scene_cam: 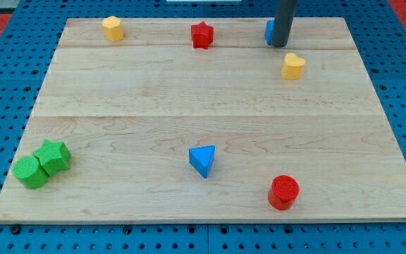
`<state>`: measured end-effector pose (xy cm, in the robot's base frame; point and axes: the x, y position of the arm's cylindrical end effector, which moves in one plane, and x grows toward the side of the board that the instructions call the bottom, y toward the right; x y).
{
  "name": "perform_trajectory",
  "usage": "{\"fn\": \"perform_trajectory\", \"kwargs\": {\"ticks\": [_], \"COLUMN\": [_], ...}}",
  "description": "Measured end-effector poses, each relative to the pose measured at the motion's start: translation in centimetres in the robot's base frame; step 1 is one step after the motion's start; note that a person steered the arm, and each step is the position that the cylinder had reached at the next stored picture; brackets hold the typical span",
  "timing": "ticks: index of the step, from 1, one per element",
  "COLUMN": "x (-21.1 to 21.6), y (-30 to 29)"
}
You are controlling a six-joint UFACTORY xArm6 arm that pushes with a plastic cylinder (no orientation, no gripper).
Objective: Move the blue triangle towards center left
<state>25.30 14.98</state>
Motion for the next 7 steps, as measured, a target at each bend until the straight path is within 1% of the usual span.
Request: {"fn": "perform_trajectory", "kwargs": {"ticks": [1, 2, 3, 4, 5, 6, 7], "x": [-0.3, 1.3, 3.2, 7.1, 8.7, 7.4, 7.4], "y": [2.1, 3.7, 8.2, 8.5, 4.9, 4.6, 4.5]}}
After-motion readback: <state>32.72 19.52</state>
